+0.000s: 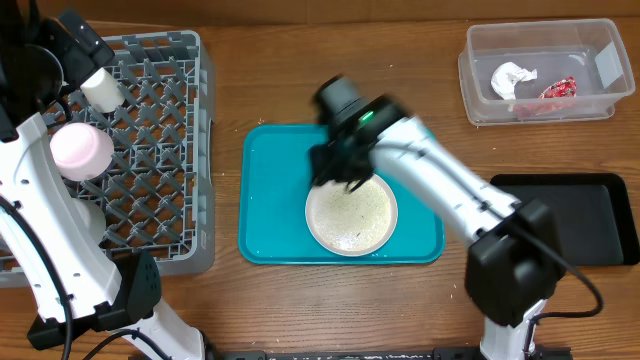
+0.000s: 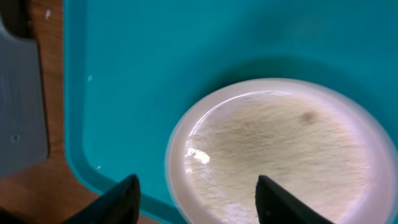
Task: Sort waste into correct bins and load items into the dishwasher
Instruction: 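Reach the right gripper to the rice plate rim and grasp it, then lift the white rice plate with the right gripper and carry it right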
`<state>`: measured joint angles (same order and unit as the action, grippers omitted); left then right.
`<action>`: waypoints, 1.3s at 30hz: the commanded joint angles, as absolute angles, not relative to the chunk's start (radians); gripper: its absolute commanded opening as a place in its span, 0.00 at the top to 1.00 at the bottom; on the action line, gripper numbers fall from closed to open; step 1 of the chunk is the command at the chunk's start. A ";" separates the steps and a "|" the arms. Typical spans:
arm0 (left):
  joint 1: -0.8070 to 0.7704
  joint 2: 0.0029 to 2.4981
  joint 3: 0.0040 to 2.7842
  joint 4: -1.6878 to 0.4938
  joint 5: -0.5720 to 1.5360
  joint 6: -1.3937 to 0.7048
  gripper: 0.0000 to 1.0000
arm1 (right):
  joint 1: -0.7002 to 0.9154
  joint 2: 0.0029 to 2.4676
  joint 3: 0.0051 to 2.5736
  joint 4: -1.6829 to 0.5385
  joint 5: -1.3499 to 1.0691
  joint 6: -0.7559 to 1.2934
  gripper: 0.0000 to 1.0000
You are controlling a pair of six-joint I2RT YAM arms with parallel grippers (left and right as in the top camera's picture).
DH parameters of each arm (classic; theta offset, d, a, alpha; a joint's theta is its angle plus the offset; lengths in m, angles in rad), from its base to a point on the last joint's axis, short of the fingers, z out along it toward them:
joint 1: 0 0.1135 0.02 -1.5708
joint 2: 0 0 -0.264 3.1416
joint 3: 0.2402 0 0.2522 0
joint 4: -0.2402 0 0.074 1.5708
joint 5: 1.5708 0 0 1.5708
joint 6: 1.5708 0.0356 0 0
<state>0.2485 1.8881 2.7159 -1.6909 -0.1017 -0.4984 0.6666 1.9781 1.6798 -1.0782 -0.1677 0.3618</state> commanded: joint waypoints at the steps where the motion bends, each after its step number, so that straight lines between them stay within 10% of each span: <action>1: 0.249 1.889 2.718 -1.689 -0.104 -0.497 0.00 | 0.768 1.986 1.630 -1.026 -0.017 0.417 0.30; 19: 0.248 1.889 2.718 -1.689 -0.104 -0.497 0.00 | 0.894 2.150 1.622 -0.998 0.089 0.545 0.74; 39: 0.248 1.889 2.718 -1.689 -0.104 -0.497 0.00 | 0.928 2.200 1.627 -0.998 0.103 0.577 0.96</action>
